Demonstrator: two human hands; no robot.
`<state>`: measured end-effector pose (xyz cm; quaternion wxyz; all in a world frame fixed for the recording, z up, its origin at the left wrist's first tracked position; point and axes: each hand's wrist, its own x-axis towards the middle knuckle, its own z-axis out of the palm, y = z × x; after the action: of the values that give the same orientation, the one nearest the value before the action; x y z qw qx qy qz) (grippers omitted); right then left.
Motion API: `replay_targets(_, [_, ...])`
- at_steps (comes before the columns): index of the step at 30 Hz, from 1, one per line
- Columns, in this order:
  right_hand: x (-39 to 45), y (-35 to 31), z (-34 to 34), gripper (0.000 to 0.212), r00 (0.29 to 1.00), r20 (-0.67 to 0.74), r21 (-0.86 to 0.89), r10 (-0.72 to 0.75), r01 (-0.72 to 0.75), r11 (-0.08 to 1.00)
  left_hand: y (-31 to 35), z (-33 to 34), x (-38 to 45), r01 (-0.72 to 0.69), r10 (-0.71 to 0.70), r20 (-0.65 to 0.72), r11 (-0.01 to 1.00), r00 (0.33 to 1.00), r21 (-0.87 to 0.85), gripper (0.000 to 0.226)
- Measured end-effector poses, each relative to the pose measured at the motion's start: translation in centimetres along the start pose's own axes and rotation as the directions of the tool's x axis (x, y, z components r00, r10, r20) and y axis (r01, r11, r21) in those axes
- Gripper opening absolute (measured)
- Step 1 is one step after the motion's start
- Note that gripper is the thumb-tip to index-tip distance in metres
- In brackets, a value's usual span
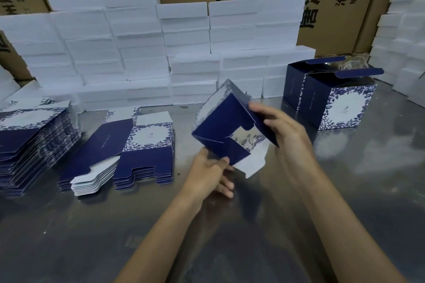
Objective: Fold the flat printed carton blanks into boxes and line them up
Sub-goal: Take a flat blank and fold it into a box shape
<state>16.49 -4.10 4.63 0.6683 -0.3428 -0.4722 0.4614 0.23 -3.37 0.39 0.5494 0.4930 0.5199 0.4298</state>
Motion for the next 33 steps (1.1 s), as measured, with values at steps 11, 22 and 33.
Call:
replay_targets(11, [-0.8,1.4,0.6,0.04,0.981,0.18,-0.557,-0.066,0.157,0.815,2.6,-4.4,-0.2,0.123,-0.042,-0.2,0.903,0.979,0.411,0.033])
replay_targets(22, [-0.9,1.2,0.7,0.041,0.98,0.196,-0.593,-0.027,0.14,0.793,2.0,-3.4,-0.1,-0.575,0.653,-0.019,0.679,0.757,0.456,0.05])
replay_targets(33, [-0.8,0.0,0.5,0.039,0.992,0.129,-0.549,-0.009,0.079,0.832,1.5,-1.9,-0.3,-0.579,0.725,-0.059,0.593,0.686,0.56,0.034])
